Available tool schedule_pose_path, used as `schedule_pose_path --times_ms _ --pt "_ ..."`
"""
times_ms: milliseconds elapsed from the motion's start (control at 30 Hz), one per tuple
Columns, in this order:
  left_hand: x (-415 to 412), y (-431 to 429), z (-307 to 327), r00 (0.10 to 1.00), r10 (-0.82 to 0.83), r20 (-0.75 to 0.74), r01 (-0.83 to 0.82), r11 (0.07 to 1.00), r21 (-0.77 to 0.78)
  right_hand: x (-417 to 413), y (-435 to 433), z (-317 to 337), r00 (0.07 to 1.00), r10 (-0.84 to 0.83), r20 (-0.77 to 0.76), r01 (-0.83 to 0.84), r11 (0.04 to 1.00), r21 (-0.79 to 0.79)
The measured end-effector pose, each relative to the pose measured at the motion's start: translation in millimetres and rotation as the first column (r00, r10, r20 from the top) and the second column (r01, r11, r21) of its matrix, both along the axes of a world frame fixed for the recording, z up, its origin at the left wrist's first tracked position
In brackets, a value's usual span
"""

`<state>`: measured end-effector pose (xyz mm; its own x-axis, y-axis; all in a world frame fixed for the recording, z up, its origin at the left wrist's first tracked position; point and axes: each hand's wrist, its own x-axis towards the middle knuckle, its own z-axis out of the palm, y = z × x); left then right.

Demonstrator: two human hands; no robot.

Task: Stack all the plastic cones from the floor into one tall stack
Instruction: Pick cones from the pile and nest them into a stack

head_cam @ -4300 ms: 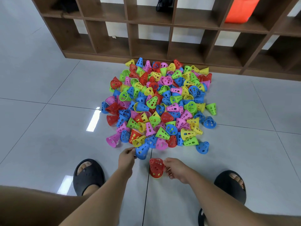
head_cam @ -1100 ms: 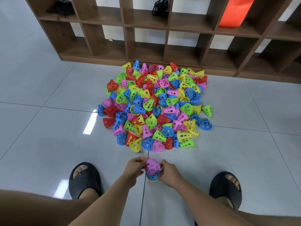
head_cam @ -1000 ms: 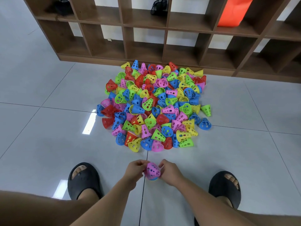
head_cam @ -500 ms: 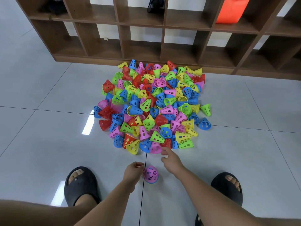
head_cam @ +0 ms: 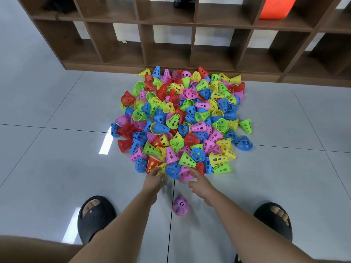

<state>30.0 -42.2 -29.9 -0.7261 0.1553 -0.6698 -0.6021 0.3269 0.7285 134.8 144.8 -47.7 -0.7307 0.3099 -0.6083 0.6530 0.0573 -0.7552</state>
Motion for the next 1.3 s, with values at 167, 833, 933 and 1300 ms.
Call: schedule_pose_path --times_ms 167,833,933,1300 --pt "-4.2 -3.1 -4.3 0.999 -0.002 0.051 0.001 1.0 0.023 1.9 4.1 2.6 0.998 -0.061 -0.026 0.061 0.998 0.005" --pt "39.2 -13.9 23.5 1.0 -0.017 0.025 0.014 0.993 0.117 31.7 16.0 24.4 0.805 -0.592 0.018 0.586 0.792 -0.168" --pt "49.8 -12.0 24.5 0.985 -0.153 0.079 0.142 0.981 0.131 34.3 19.8 30.7 0.798 -0.599 0.065 0.59 0.755 -0.286" --pt "75.3 -5.1 7.9 0.952 -0.305 -0.035 0.303 0.952 -0.052 57.7 12.1 37.0 0.983 -0.116 0.141 0.146 0.964 -0.223"
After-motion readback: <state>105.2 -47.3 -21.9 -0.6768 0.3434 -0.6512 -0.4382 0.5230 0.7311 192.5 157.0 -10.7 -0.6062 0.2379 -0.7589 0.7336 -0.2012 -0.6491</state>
